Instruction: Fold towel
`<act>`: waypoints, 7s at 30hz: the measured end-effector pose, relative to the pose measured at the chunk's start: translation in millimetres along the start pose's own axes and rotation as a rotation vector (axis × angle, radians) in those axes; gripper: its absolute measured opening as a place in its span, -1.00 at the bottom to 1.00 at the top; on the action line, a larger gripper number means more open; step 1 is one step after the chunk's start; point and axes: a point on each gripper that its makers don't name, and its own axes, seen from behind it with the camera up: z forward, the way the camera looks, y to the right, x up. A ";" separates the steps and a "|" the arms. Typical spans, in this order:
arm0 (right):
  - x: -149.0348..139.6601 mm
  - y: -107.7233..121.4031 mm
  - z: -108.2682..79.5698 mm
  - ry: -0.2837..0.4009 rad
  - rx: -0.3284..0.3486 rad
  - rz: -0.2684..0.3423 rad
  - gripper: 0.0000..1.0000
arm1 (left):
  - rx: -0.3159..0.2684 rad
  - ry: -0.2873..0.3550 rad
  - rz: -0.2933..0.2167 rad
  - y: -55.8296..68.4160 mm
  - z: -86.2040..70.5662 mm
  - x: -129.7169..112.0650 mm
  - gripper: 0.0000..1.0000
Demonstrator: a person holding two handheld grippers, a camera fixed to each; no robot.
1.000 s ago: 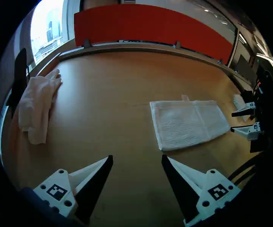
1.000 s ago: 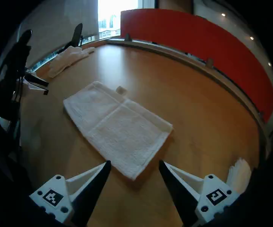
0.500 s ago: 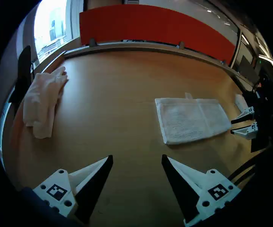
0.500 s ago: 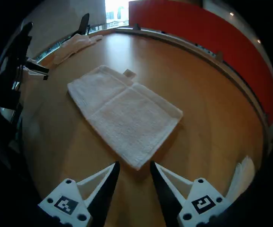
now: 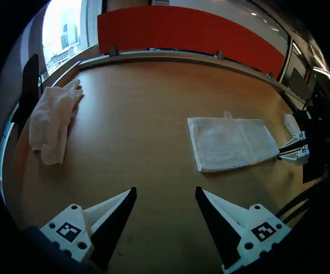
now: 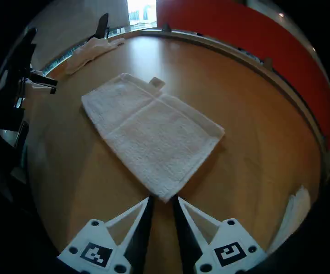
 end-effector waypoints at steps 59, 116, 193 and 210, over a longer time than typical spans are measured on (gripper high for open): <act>104.9 21.6 -92.5 0.204 -0.104 -0.111 -0.92 | 0.004 0.030 0.009 -1.7 0.3 20.7 0.91; 155.4 -106.8 8.2 0.147 0.201 -0.305 -0.91 | 0.048 0.068 -0.058 -28.6 -26.0 16.3 0.91; 33.8 -65.3 25.4 -0.018 0.066 -0.077 -0.37 | 0.056 0.062 -0.054 -26.3 -23.9 18.2 0.91; 36.1 -65.1 19.1 -0.012 0.058 -0.024 -0.90 | 0.054 0.060 -0.052 -27.0 -24.8 15.3 0.91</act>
